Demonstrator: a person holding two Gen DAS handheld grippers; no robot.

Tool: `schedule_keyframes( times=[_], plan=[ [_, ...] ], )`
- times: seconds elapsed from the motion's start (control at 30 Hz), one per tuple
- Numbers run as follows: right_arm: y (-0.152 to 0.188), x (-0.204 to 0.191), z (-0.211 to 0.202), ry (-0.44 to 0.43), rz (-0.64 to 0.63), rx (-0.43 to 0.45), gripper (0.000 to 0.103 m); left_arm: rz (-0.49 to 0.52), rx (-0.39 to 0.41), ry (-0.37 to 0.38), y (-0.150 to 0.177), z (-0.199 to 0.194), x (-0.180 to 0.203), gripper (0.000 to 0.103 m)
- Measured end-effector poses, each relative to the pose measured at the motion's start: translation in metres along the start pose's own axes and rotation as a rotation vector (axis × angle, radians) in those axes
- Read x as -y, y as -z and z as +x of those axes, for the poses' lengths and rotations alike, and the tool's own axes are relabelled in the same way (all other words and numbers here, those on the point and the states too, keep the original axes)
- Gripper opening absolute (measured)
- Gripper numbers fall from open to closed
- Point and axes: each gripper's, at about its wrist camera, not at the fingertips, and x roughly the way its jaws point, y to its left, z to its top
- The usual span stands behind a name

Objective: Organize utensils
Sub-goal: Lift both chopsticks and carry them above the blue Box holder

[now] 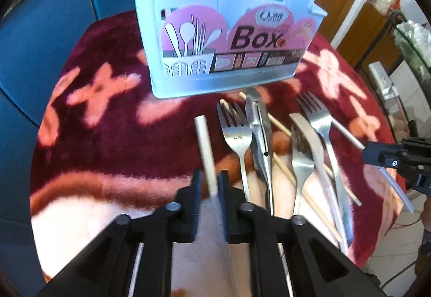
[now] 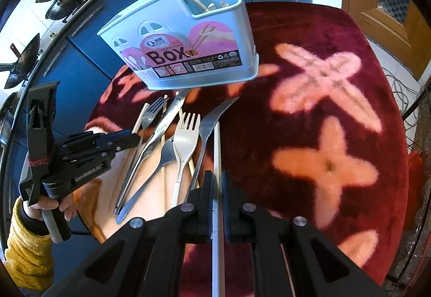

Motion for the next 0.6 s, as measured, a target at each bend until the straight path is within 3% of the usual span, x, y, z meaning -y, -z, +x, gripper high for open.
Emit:
schedule_keyframes(
  times=[0.3, 0.6],
  plan=[
    [0.002, -0.004, -0.029, -0.053, 0.025, 0.1, 0.008, -0.057, 0.171, 0.038, 0.011, -0.045, -0.01, 0.006],
    [-0.01, -0.024, -0.062, -0.126, 0.016, 0.345, 0.008, -0.116, 0.401, 0.083, -0.008, -0.1, -0.018, 0.006]
  ],
)
